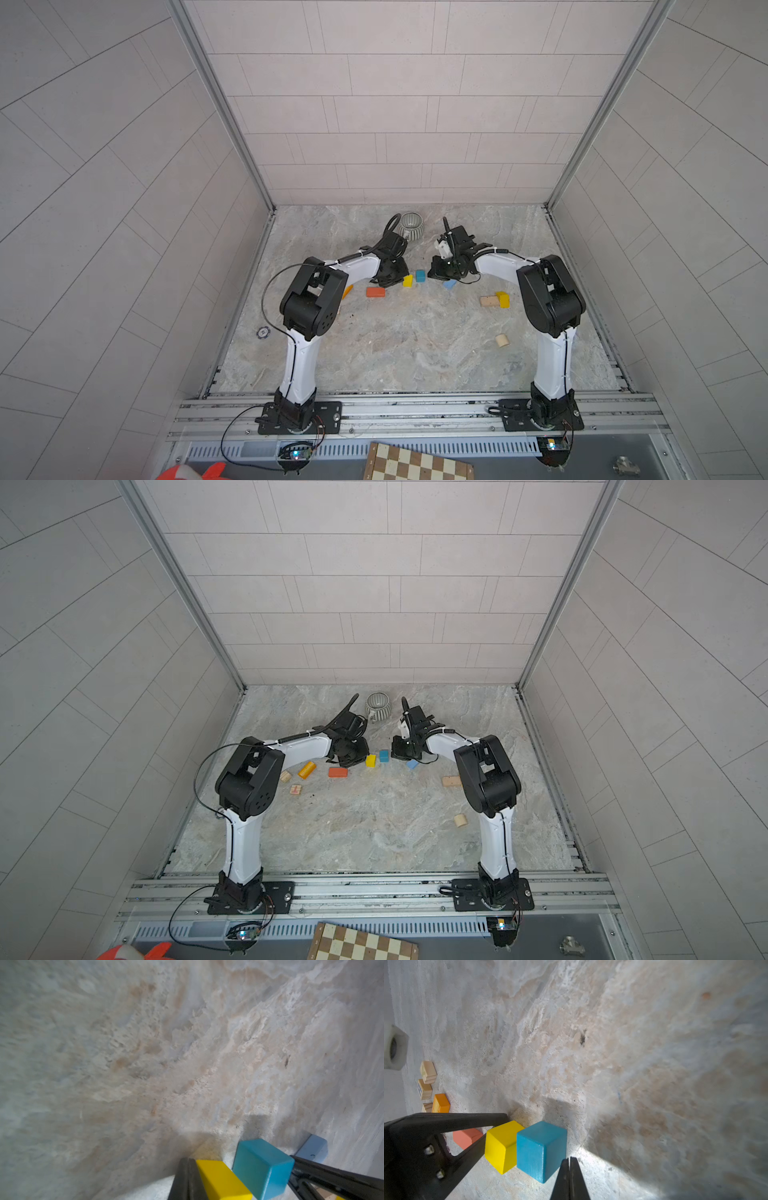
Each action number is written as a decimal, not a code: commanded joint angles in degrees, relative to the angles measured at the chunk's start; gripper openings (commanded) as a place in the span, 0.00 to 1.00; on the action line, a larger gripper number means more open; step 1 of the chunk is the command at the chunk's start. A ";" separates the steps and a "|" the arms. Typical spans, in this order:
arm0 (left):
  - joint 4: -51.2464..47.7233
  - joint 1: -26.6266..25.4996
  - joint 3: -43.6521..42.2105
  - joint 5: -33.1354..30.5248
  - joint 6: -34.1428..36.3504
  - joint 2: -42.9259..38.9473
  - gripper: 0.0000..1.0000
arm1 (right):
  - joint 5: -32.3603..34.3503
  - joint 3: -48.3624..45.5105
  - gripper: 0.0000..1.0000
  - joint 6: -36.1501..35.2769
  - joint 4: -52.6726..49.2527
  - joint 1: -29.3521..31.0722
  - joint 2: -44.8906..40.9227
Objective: Build the wood block tower
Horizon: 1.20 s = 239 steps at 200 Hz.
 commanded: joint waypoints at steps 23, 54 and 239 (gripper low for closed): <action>-0.66 -0.89 -1.79 -1.59 -2.32 -0.23 0.00 | -0.84 -0.13 0.01 -0.05 0.32 0.25 0.45; -0.02 -1.22 -1.64 -1.47 -3.20 0.13 0.00 | -1.10 -0.26 0.01 0.04 0.50 0.43 0.53; 0.28 -0.97 -4.92 -4.57 -3.25 -4.28 0.01 | 3.89 0.58 0.03 -1.40 -3.56 -0.34 -1.48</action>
